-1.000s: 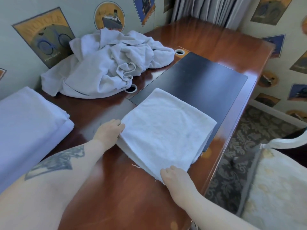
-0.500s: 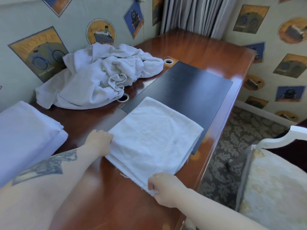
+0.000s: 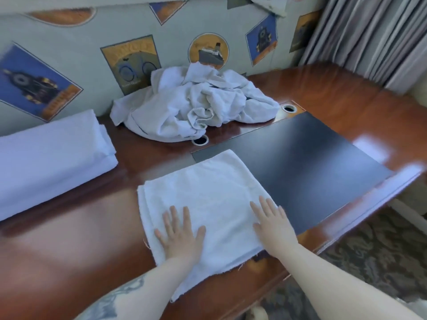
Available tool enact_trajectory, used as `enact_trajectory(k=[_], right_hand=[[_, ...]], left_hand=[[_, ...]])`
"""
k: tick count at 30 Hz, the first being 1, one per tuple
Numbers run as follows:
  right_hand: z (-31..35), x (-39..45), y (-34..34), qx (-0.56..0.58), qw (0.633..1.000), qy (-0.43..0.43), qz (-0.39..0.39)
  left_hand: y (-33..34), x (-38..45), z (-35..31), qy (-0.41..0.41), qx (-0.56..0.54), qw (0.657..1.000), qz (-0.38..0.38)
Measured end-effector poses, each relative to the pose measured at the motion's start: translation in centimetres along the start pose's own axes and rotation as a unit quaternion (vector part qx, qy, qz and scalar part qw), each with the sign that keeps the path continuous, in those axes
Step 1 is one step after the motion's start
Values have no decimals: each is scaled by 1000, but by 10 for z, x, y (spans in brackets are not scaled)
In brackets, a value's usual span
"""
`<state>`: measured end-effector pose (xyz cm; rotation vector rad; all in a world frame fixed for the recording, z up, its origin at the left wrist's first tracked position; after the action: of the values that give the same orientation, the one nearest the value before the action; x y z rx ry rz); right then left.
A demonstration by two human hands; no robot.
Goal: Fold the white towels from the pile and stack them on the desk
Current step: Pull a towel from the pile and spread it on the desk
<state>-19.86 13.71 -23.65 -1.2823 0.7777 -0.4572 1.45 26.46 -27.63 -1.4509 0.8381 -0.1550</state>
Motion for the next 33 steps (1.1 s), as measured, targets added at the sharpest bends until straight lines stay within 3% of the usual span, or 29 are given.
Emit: enact_trajectory(k=[4,10,16,21,24,26,29,33], right_hand=[[-22,0,24,49,996,-64,25],[-27,-3,24,48,997,-65,7],[5,52,-25,68,993,-75,-59],[45,140,-44,46,987,-153,-5],[68,184,-34,13,983,-179,38],[59,203,-20,4,987,-150,61],[17,214,-15,-4,996,-82,31],[-32,187,-19,65,998,0,-9]], left_hand=[[3,-1,2,-29,0,998,-58],[-6,-15,17,-107,2,990,-94],[-50,19,-3,-110,-75,980,-147],[-63,77,-20,-27,-22,996,-81],[-52,98,-21,-33,-34,997,-60],[-47,108,-8,-61,-30,995,-75],[-53,115,30,-118,-23,985,-124],[-59,101,76,-147,-55,980,-124]])
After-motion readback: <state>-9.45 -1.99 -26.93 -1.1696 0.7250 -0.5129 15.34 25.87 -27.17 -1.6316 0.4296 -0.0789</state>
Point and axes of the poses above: each hand's wrist, its own x-axis towards the middle knuckle, its own y-axis out of the palm, z = x × y, the point moved 6 cm from there along x, towards the middle knuckle, and after that the axes turned 10 degrees about -y, right-handed, at the moved point
